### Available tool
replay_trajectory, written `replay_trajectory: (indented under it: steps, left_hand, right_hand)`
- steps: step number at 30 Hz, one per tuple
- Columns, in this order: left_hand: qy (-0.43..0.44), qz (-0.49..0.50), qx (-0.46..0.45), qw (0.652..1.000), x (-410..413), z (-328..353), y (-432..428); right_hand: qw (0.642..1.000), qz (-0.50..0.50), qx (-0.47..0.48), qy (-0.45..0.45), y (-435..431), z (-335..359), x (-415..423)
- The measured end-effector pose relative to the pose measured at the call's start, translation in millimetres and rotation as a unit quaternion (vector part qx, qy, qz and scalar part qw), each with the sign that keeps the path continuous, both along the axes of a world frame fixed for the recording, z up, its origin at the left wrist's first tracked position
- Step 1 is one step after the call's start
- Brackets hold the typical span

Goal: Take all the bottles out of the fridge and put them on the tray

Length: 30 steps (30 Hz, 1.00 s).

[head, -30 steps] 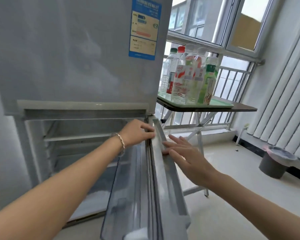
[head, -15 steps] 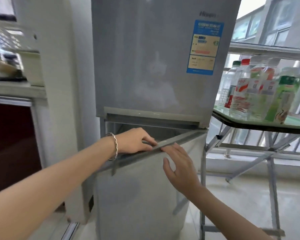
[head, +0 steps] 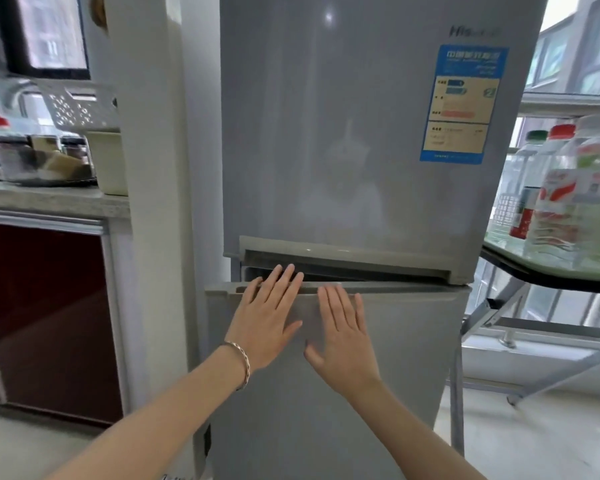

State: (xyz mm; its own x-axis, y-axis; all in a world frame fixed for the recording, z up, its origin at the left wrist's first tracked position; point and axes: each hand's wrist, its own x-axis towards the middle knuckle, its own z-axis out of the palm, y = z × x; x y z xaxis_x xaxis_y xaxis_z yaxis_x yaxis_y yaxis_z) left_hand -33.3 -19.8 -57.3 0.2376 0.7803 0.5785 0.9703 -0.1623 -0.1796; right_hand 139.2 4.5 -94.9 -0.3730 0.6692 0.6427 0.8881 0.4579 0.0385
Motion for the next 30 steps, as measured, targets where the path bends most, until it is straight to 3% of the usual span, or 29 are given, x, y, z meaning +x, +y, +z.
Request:
replay_trajectory:
  steps: [6, 12, 22, 30]
  left_hand:
    - [0.023, 0.025, -0.011, 0.999, -16.5, -29.2, 55.9]
    - [-0.029, 0.036, -0.014, 0.999, -12.1, -52.2, 94.1]
    - [-0.027, 0.024, 0.0, 0.999, -13.5, -50.7, 89.1]
    - [-0.095, -0.003, -0.083, 0.992, -7.1, -18.1, 58.2]
  right_hand:
    - [0.999, -0.036, -0.004, 0.02, 38.7, -5.0, -27.4]
    - [0.997, -0.078, -0.014, -0.025, 64.7, -8.2, -36.8]
    - [0.989, -0.109, -0.049, -0.088, 46.7, 8.1, -33.5]
    - [0.984, -0.113, -0.111, -0.085, 32.6, 29.2, -33.1]
